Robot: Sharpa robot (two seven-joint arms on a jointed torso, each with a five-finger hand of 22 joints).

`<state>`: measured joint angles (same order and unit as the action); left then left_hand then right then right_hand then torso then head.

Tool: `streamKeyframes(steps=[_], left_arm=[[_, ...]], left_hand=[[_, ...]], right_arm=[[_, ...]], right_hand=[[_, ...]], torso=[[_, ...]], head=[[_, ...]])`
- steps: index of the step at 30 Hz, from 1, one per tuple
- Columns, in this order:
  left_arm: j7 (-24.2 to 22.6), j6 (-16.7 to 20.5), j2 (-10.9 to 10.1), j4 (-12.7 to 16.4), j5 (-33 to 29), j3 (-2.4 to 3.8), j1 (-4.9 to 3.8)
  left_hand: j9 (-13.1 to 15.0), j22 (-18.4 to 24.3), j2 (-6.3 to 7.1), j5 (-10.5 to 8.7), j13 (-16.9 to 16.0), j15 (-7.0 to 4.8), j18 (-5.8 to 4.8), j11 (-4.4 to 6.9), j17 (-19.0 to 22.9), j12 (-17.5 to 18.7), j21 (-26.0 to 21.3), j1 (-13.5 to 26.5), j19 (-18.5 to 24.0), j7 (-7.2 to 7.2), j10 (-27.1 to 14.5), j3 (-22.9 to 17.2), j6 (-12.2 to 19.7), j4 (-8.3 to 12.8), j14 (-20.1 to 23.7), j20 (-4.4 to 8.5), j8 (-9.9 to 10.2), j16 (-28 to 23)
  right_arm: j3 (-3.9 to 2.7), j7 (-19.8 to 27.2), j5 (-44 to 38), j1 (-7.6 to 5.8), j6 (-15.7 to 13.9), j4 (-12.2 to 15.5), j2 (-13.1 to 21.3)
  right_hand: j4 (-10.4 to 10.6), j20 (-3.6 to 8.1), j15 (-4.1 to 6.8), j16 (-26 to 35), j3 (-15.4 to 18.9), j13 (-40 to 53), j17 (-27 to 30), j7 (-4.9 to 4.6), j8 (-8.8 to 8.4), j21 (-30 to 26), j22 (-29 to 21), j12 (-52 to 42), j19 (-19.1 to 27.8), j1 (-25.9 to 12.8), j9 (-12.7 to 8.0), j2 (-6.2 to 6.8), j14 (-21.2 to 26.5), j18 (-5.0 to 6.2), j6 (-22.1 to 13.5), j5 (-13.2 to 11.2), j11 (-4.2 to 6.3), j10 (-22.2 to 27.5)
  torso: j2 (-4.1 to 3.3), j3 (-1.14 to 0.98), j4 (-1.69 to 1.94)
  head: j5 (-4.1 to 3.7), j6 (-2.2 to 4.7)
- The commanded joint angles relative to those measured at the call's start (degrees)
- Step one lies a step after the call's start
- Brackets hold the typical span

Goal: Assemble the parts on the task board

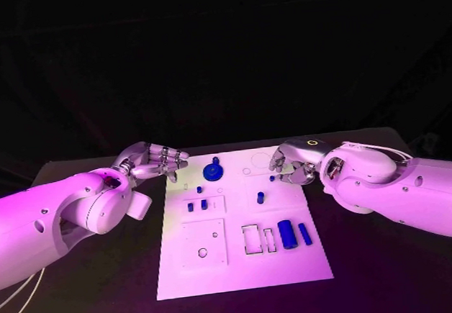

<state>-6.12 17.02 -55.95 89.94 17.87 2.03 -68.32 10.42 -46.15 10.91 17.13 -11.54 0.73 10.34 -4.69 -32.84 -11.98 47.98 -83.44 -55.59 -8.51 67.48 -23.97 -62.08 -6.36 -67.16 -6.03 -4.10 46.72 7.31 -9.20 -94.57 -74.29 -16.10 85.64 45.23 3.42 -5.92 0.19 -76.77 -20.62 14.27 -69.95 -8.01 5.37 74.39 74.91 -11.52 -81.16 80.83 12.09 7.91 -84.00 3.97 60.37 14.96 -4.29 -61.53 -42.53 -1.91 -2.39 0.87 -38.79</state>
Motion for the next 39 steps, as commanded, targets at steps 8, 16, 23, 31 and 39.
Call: streamKeyframes(steps=[8, 16, 23, 31, 39], left_arm=[[-7.85, -3.44, -0.5, 1.42, -14.74, 0.0, -0.02], [-8.17, -3.59, -0.74, 1.65, -14.95, 0.0, -0.03], [-8.2, -3.73, -0.82, 1.84, -14.97, 0.0, -0.03], [-8.03, -3.86, -0.86, 1.74, -14.96, 0.0, -0.04], [-7.73, -4.24, -0.88, 1.77, -14.8, 0.0, -0.04]], left_hand=[[-0.12, 0.53, -1.05, -0.24, -0.37, -0.03, 0.22, 0.02, 0.49, -0.69, -0.84, -0.54, 0.31, 0.0, -0.79, 1.01, -0.44, 0.45, 0.79, -0.13, -0.27, -0.65], [-0.15, 0.63, -1.15, -0.23, -0.42, -0.01, 0.22, -0.03, 0.59, -0.79, -0.99, -0.61, 0.29, -0.05, -0.97, 1.17, -0.38, 0.57, 0.86, -0.13, -0.23, -0.75], [-0.24, 0.79, -1.29, -0.21, -0.53, 0.05, 0.22, -0.13, 0.77, -0.97, -1.23, -0.78, 0.2, -0.2, -1.35, 1.44, -0.12, 0.82, 0.91, -0.14, -0.1, -0.89], [-0.32, 0.89, -1.39, -0.19, -0.59, 0.11, 0.21, -0.23, 0.89, -1.09, -1.38, -0.9, 0.13, -0.33, -1.65, 1.61, 0.11, 0.99, 0.95, -0.16, 0.0, -0.98], [-0.41, 0.98, -1.45, -0.18, -0.64, 0.18, 0.2, -0.35, 1.02, -1.19, -1.53, -0.98, 0.08, -0.46, -1.99, 1.8, 0.38, 1.15, 1.0, -0.2, 0.11, -1.07]], right_arm=[[0.12, -2.84, -7.63, 0.55, 3.05, -0.81, -1.41], [0.17, -2.51, -7.54, 1.18, 3.47, -1.41, -2.26], [0.18, -2.2, -7.29, 1.72, 3.48, -2.82, -3.39], [0.19, -1.66, -6.67, 2.17, 3.46, -3.69, -4.36], [0.2, -1.41, -6.24, 2.43, 3.47, -4.39, -4.84]], right_hand=[[-0.13, -0.16, -0.58, -0.16, -0.98, -1.35, 0.01, -0.43, -0.88, 0.21, 5.83, 1.08, -0.35, -0.69, -0.26, 1.24, -2.21, -0.35, 0.27, -0.35, -0.79, 0.3], [-0.36, -0.25, -0.54, -0.41, -1.77, -1.87, -0.26, -0.36, -0.81, 0.75, 6.24, 1.18, -0.66, -0.71, -0.22, 1.0, -2.27, -0.47, 0.83, -0.33, -0.73, -0.23], [-0.64, -0.23, -0.35, -0.71, -2.71, -2.39, -0.57, -0.23, -0.61, 1.85, 7.0, 1.08, -1.28, -0.84, -0.11, 0.64, -2.34, -0.71, 1.72, -0.41, -0.51, -1.31], [-1.08, -0.09, -0.11, -0.98, -3.98, -2.96, -0.8, -0.03, -0.47, 2.71, 7.62, 1.11, -1.76, -0.86, 0.02, 0.03, -2.38, -0.89, 2.56, -0.87, -0.26, -2.34], [-1.77, 0.18, 0.24, -1.31, -5.21, -3.38, -1.1, 0.39, 0.03, 3.63, 8.31, 0.99, -2.26, -0.91, 0.38, -0.66, -2.45, -1.09, 4.06, -1.43, 0.23, -4.06]], torso=[[-0.02, -0.03, -0.06], [-0.05, -0.13, -0.1], [-0.04, -0.15, -0.09], [-0.03, -0.19, -0.14], [0.01, -0.17, -0.11]], head=[[0.01, -0.23], [0.31, -0.54], [0.47, -0.68], [0.61, -0.9], [0.63, -1.17]])
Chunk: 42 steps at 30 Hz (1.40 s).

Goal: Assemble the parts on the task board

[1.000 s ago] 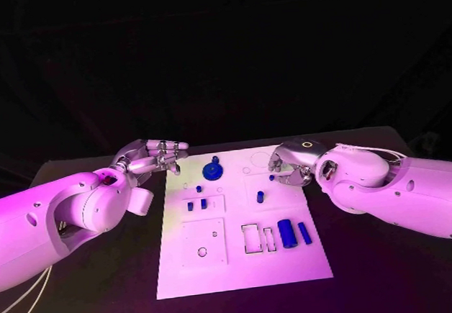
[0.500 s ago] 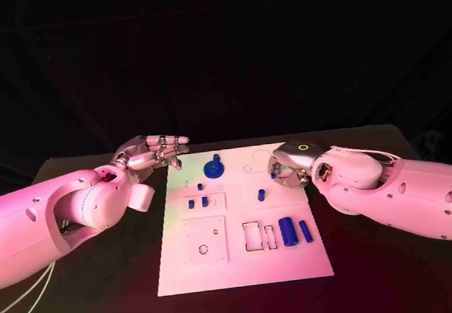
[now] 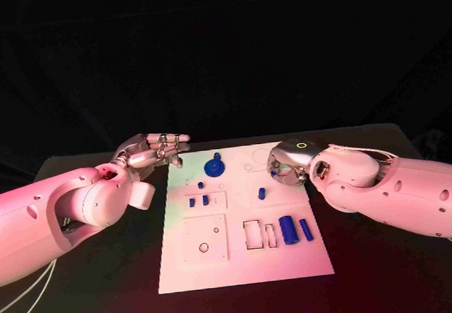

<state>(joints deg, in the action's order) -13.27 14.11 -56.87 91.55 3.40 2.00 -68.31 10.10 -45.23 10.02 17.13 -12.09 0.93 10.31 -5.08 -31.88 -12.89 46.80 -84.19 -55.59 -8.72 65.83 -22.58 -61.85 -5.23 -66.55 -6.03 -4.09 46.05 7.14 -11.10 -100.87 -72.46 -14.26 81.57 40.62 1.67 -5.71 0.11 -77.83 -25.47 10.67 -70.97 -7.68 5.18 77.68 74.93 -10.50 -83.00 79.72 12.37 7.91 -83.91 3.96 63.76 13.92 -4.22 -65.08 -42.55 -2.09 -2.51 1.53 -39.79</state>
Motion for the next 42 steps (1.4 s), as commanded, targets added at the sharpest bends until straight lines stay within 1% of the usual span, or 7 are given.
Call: streamKeyframes(steps=[1, 10, 17, 24, 27, 35, 42], left_arm=[[-0.54, -1.35, 0.03, 0.15, -0.31, 0.03, -0.05], [-0.06, -1.7, -0.03, 0.14, -0.24, 0.03, -0.05], [0.26, -2.0, -0.05, 0.06, 0.16, 0.03, -0.05], [0.47, -2.19, -0.05, -0.1, 0.28, 0.03, -0.05], [0.6, -2.26, -0.05, -0.18, 0.3, 0.03, -0.05], [0.99, -2.53, -0.03, -0.44, 0.42, 0.03, -0.05], [1.17, -2.77, 0.07, -0.52, 0.66, 0.03, -0.05]], left_hand=[[-0.11, 0.07, -0.57, -0.18, -0.1, -0.01, 0.23, 0.01, 0.08, -0.29, -0.37, -0.24, 0.08, -0.27, -0.42, 0.44, 0.21, 0.05, 0.42, -0.2, 0.13, -0.42], [-0.29, 0.33, -0.57, -0.22, -0.21, 0.2, 0.2, -0.23, 0.31, -0.54, -0.79, 0.12, 0.06, -0.52, -1.09, 1.14, 0.76, 0.03, 0.53, -0.37, 0.26, -0.55], [-0.4, 0.44, -0.63, -0.19, -0.24, 0.29, 0.2, -0.37, 0.43, -0.63, -0.99, 0.08, 0.05, -0.68, -1.49, 1.36, 1.13, 0.13, 0.65, -0.44, 0.34, -0.63], [-0.5, 0.55, -0.68, -0.18, -0.28, 0.39, 0.19, -0.5, 0.55, -0.72, -1.18, 0.05, 0.07, -0.83, -1.85, 1.55, 1.45, 0.21, 0.8, -0.52, 0.36, -0.73], [-0.55, 0.6, -0.71, -0.17, -0.3, 0.44, 0.19, -0.56, 0.61, -0.76, -1.27, 0.04, 0.09, -0.89, -2.02, 1.63, 1.59, 0.24, 0.88, -0.55, 0.37, -0.79], [-0.66, 0.73, -0.77, -0.15, -0.34, 0.55, 0.19, -0.7, 0.77, -0.87, -1.5, 0.0, 0.13, -1.05, -2.45, 1.82, 1.96, 0.31, 1.07, -0.64, 0.39, -0.94], [-0.81, 0.89, -0.81, -0.14, -0.37, 0.69, 0.19, -0.89, 1.0, -0.99, -1.8, -0.05, 0.19, -1.25, -3.05, 2.04, 2.48, 0.41, 1.29, -0.75, 0.4, -1.16]], right_arm=[[0.37, 0.51, 0.1, 0.61, 1.62, -0.33, -0.25], [0.38, 0.42, 0.04, 0.69, 1.44, -0.2, -0.28], [0.38, 0.76, 0.04, 0.74, -1.38, 0.22, -0.11], [0.37, 0.69, 0.05, 0.76, -4.01, 0.53, 0.1], [0.36, 0.67, 0.1, 0.76, -4.77, 0.76, 0.33], [0.07, 0.96, 1.78, 0.49, -6.49, 2.74, 1.99], [-0.26, 1.43, 4.19, 0.11, -7.5, 5.94, 4.05]], right_hand=[[-0.15, 0.02, 0.38, -0.31, -0.47, 0.2, -0.13, 0.14, 0.32, 0.47, 8.37, -0.08, -0.49, 0.23, 0.17, -0.74, -2.55, -1.12, 0.92, -0.43, 0.24, -0.79], [-2.47, 0.87, 1.35, -0.64, -1.66, 0.55, -0.43, 1.0, 1.75, 2.24, 9.56, -0.61, -1.43, 1.34, 1.24, -1.83, -2.64, -1.51, 3.77, -1.29, 1.39, -4.6], [-2.8, 0.98, 1.42, -0.66, -1.83, 0.55, -0.42, 1.01, 1.75, 2.76, 9.87, -0.43, -1.71, 1.32, 1.34, -1.83, -2.64, -1.64, 3.82, -1.29, 1.44, -4.84], [-2.85, 1.01, 1.41, -0.68, -1.83, 0.53, -0.43, 0.95, 1.72, 2.99, 10.02, -0.25, -1.84, 1.11, 1.38, -1.78, -2.65, -1.7, 3.79, -1.38, 1.39, -4.84], [-2.85, 1.02, 1.4, -0.68, -1.81, 0.52, -0.42, 0.94, 1.71, 3.08, 10.07, -0.19, -1.88, 1.0, 1.4, -1.76, -2.65, -1.72, 3.8, -1.41, 1.38, -4.86], [-2.85, 1.03, 1.38, -0.72, -1.77, 0.51, -0.47, 0.93, 1.7, 3.2, 10.16, -0.06, -1.95, 0.77, 1.44, -1.72, -2.66, -1.75, 3.81, -1.47, 1.37, -4.9], [-2.83, 1.03, 1.37, -0.77, -1.69, 0.49, -0.53, 0.94, 1.69, 3.34, 10.26, 0.14, -2.02, 0.43, 1.51, -1.67, -2.68, -1.79, 3.81, -1.53, 1.35, -4.94]], torso=[[0.02, 0.01, 0.0], [0.07, 0.04, -0.02], [0.12, 0.09, 0.01], [0.12, 0.07, 0.05], [0.13, 0.08, 0.01], [0.15, 0.09, -0.02], [0.14, 0.07, 0.03]], head=[[-0.05, -0.2], [-0.09, -0.47], [-0.04, -0.47], [0.04, -0.33], [0.07, -0.26], [0.06, -0.08], [0.02, 0.07]])
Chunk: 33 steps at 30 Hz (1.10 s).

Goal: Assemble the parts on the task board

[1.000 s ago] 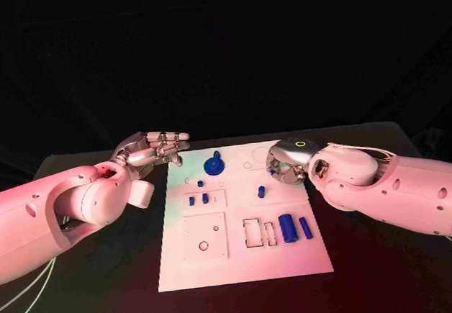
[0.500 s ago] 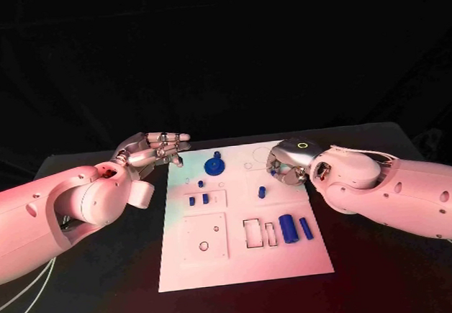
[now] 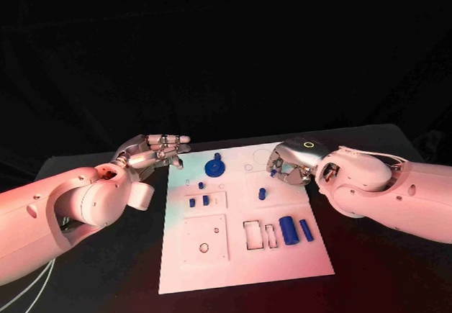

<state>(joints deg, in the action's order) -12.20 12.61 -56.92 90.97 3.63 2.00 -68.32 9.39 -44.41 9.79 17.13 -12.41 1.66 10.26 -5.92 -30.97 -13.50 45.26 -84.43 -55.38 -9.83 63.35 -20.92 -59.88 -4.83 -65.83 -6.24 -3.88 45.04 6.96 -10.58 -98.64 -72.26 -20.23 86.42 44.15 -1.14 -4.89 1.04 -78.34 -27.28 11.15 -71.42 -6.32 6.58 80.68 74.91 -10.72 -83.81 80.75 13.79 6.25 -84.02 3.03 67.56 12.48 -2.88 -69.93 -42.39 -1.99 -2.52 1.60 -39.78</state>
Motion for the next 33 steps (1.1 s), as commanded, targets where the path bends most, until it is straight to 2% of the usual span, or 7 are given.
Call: streamKeyframes(steps=[1, 10, 16, 19, 21, 25, 33], left_arm=[[0.13, -1.3, 0.15, 0.03, 0.45, 0.03, -0.04], [0.25, -1.41, 0.37, -0.11, 0.53, 0.03, -0.04], [0.27, -1.5, 0.74, -0.26, 0.59, 0.03, -0.03], [0.27, -1.53, 0.97, -0.36, 0.6, 0.03, -0.03], [0.25, -1.52, 1.12, -0.44, 0.6, 0.03, -0.03], [0.19, -1.46, 1.43, -0.59, 0.61, 0.02, -0.03], [0.06, -1.3, 2.55, -0.98, 0.61, 0.0, -0.03]], left_hand=[[-0.12, 0.09, -0.59, -0.14, -0.06, -0.02, 0.24, -0.07, 0.1, -0.4, -0.29, 0.18, -0.01, -0.16, -0.63, 0.4, 0.55, 0.02, 0.59, -0.56, 0.19, -0.17], [-0.19, 0.17, -0.62, -0.13, -0.08, 0.05, 0.24, -0.16, 0.22, -0.48, -0.43, 0.15, 0.01, -0.26, -0.91, 0.51, 0.79, 0.07, 0.67, -0.61, 0.18, -0.28], [-0.21, 0.18, -0.63, -0.13, -0.08, 0.06, 0.24, -0.18, 0.25, -0.5, -0.46, 0.13, 0.01, -0.28, -0.97, 0.52, 0.84, 0.09, 0.7, -0.63, 0.18, -0.3], [-0.21, 0.18, -0.63, -0.13, -0.08, 0.06, 0.24, -0.18, 0.25, -0.5, -0.46, 0.13, 0.01, -0.28, -0.97, 0.52, 0.84, 0.09, 0.7, -0.63, 0.18, -0.3], [-0.21, 0.18, -0.63, -0.13, -0.08, 0.06, 0.24, -0.18, 0.25, -0.5, -0.46, 0.13, 0.01, -0.28, -0.97, 0.52, 0.84, 0.09, 0.7, -0.63, 0.18, -0.3], [-0.24, 0.22, -0.65, -0.13, -0.1, 0.09, 0.24, -0.22, 0.31, -0.55, -0.52, 0.14, 0.02, -0.32, -1.08, 0.57, 0.93, 0.1, 0.74, -0.65, 0.17, -0.35], [-0.24, 0.23, -0.67, -0.13, -0.11, 0.1, 0.24, -0.23, 0.32, -0.58, -0.54, 0.15, 0.02, -0.33, -1.09, 0.59, 0.94, 0.1, 0.74, -0.66, 0.15, -0.36]], right_arm=[[-0.12, 0.97, 2.22, -0.11, -1.63, 1.61, 0.81], [-0.56, 1.29, 3.72, -0.37, -2.95, 7.57, 3.23], [-0.7, 1.39, 4.41, -0.66, -3.17, 11.89, 3.6], [-0.73, 1.54, 4.78, -0.69, -3.04, 13.27, 3.05], [-0.73, 1.67, 5.04, -0.65, -2.89, 13.98, 2.5], [-0.7, 1.94, 5.4, -0.36, -2.37, 14.69, 1.03], [-0.25, 2.53, 5.68, 1.37, -1.33, 13.32, -2.93]], right_hand=[[-0.02, 0.21, 0.43, -0.26, 0.13, 0.02, -0.08, -0.41, 0.29, 0.35, 10.29, 0.38, -1.22, -0.63, 0.09, -0.01, -2.57, -0.86, 0.01, -0.1, 0.01, -0.09], [0.01, 0.21, 0.42, -0.29, 0.17, 0.01, -0.1, -0.41, 0.28, 0.51, 10.38, 0.47, -1.31, -0.79, 0.12, -0.01, -2.58, -0.9, 0.01, -0.1, 0.01, -0.1], [0.05, 0.21, 0.41, -0.33, 0.2, 0.0, -0.15, -0.41, 0.28, 0.66, 10.47, 0.55, -1.39, -0.94, 0.15, -0.04, -2.59, -0.93, 0.0, -0.1, 0.0, -0.12], [0.05, 0.21, 0.41, -0.33, 0.2, 0.0, -0.15, -0.41, 0.28, 0.66, 10.47, 0.55, -1.39, -0.94, 0.15, -0.04, -2.59, -0.93, 0.0, -0.1, 0.0, -0.12], [0.06, 0.21, 0.41, -0.3, 0.21, 0.0, -0.11, -0.41, 0.27, 0.71, 10.5, 0.59, -1.42, -1.0, 0.16, -0.06, -2.59, -0.95, 0.0, -0.08, 0.0, -0.13], [0.07, 0.21, 0.41, -0.3, 0.21, -0.01, -0.09, -0.42, 0.25, 0.67, 10.48, 0.63, -1.39, -1.04, 0.17, -0.09, -2.59, -0.93, -0.03, -0.05, 0.0, -0.13], [0.09, 0.2, 0.4, -0.26, 0.22, -0.03, -0.02, -0.44, 0.21, 0.61, 10.46, 0.75, -1.36, -1.15, 0.19, -0.14, -2.57, -0.92, -0.11, 0.0, -0.02, -0.1]], torso=[[-0.03, -0.05, 0.04], [0.06, 0.02, 0.0], [0.02, 0.06, 0.07], [0.08, 0.09, 0.1], [0.08, 0.08, 0.2], [0.22, 0.21, 0.26], [0.47, 0.56, 0.44]], head=[[-0.04, 0.06], [0.03, 0.25], [0.58, 0.22], [1.14, -0.11], [1.63, -0.2], [2.54, -0.57], [4.21, -1.7]])
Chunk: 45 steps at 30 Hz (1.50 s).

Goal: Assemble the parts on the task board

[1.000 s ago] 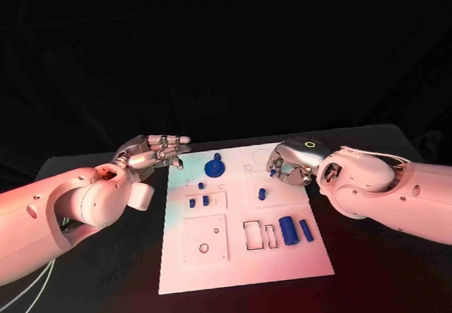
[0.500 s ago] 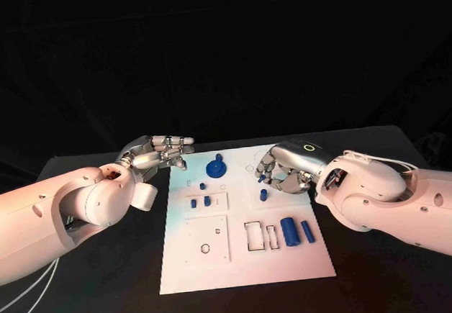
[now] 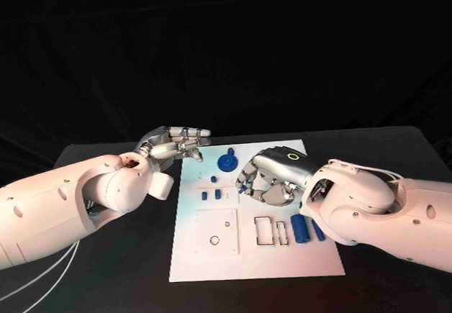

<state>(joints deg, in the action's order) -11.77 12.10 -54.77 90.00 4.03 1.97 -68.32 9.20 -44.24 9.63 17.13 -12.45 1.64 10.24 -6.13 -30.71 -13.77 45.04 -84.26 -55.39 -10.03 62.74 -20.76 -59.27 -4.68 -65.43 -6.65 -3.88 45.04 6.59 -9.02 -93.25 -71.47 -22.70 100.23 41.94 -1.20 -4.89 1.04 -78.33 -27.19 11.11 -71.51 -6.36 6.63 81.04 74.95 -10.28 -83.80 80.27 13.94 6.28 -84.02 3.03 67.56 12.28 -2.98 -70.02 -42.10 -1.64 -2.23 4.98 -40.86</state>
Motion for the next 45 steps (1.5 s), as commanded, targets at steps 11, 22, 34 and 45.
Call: streamKeyframes(steps=[11, 22, 34, 45], left_arm=[[-0.41, -0.69, 1.79, -0.53, 0.2, 0.0, -0.05], [-0.34, -0.84, 2.28, -0.61, 0.2, 0.0, -0.05], [-0.3, -1.08, 2.35, -0.52, 0.2, 0.0, -0.06], [-0.13, -1.39, 2.28, -0.44, 0.2, 0.0, -0.07]], left_hand=[[-0.06, 0.07, -0.52, -0.13, -0.07, 0.13, 0.26, -0.02, 0.08, -0.34, -0.34, 0.0, 0.03, -0.12, -0.48, 0.45, 0.33, -0.07, 0.34, -0.27, 0.14, -0.38], [-0.06, 0.07, -0.52, -0.13, -0.07, 0.13, 0.26, -0.02, 0.08, -0.34, -0.34, 0.0, 0.03, -0.12, -0.48, 0.45, 0.33, -0.07, 0.34, -0.27, 0.14, -0.38], [-0.07, 0.11, -0.53, -0.14, -0.1, 0.15, 0.25, -0.03, 0.13, -0.43, -0.4, 0.03, 0.03, -0.12, -0.51, 0.53, 0.35, -0.08, 0.37, -0.29, 0.1, -0.41], [-0.07, 0.11, -0.53, -0.14, -0.1, 0.15, 0.25, -0.03, 0.13, -0.43, -0.4, 0.03, 0.03, -0.12, -0.51, 0.53, 0.35, -0.08, 0.37, -0.29, 0.1, -0.41]], right_arm=[[0.84, 1.33, -0.86, 3.67, 2.17, -3.25, -4.92], [1.32, 1.03, -1.73, 5.38, 3.76, -5.54, -7.08], [1.51, 0.1, -4.33, 5.95, 5.06, -6.49, -7.84], [1.56, -0.9, -5.47, 6.39, 5.08, -7.48, -8.67]], right_hand=[[0.16, 0.2, 0.39, -0.31, 0.13, -0.01, 0.02, -0.43, 0.09, 0.21, 10.42, 0.46, -1.34, -0.77, 0.05, -0.28, -2.58, -0.91, -0.23, 0.27, 0.05, 0.03], [0.14, 0.19, 0.37, -0.29, 0.15, -0.03, 0.07, -0.47, 0.02, 0.25, 10.45, 0.61, -1.36, -0.86, 0.06, -0.35, -2.57, -0.92, -0.35, 0.26, 0.01, 0.1], [0.18, 0.17, 0.33, -0.32, 0.23, -0.04, 0.04, -0.5, -0.02, 0.32, 10.5, 0.76, -1.4, -1.05, 0.09, -0.42, -2.57, -0.94, -0.44, 0.24, -0.04, 0.14], [0.24, 0.14, 0.3, -0.33, 0.35, -0.04, 0.03, -0.49, -0.04, 0.43, 10.57, 0.86, -1.46, -1.26, 0.14, -0.47, -2.57, -0.97, -0.47, 0.21, -0.06, 0.12]], torso=[[0.14, 0.17, 0.1], [0.07, 0.12, 0.02], [0.12, 0.15, 0.06], [0.1, 0.16, 0.07]], head=[[3.17, -1.87], [4.0, -2.68], [4.3, -3.3], [4.5, -3.52]])
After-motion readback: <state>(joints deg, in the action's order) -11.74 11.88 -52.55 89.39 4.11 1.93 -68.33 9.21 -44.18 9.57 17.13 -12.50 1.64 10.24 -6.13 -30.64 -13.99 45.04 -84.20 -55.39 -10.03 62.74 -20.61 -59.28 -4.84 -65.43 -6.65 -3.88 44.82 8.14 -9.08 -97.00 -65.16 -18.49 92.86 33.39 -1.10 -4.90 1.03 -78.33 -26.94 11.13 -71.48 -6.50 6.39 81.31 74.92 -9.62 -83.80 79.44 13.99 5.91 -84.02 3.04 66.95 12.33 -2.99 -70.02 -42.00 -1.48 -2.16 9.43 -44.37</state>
